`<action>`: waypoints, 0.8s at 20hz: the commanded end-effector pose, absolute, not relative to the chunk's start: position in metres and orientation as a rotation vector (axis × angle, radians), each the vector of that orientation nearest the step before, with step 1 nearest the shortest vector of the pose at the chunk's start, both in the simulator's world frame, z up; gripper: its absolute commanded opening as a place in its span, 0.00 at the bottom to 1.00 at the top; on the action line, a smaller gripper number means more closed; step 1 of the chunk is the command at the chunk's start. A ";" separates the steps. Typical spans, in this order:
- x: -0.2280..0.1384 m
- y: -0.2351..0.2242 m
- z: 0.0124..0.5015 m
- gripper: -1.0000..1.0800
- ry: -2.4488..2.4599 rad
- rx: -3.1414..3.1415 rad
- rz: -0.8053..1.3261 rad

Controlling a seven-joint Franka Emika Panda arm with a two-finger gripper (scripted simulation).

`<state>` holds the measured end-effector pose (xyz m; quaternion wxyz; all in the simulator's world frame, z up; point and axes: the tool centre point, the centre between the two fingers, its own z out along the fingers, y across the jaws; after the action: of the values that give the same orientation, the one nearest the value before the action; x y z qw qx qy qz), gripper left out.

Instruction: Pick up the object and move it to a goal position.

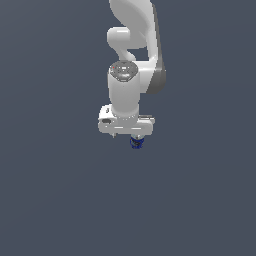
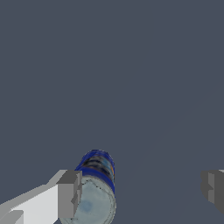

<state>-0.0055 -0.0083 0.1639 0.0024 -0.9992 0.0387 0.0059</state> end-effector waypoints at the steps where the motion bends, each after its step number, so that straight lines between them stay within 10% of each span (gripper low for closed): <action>1: -0.006 -0.008 0.164 0.96 0.121 -3.134 0.019; 16: -0.003 -0.033 0.163 0.96 0.166 -3.161 -0.003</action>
<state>-0.0025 -0.0358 0.1641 -0.0123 -0.9984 0.0545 -0.0011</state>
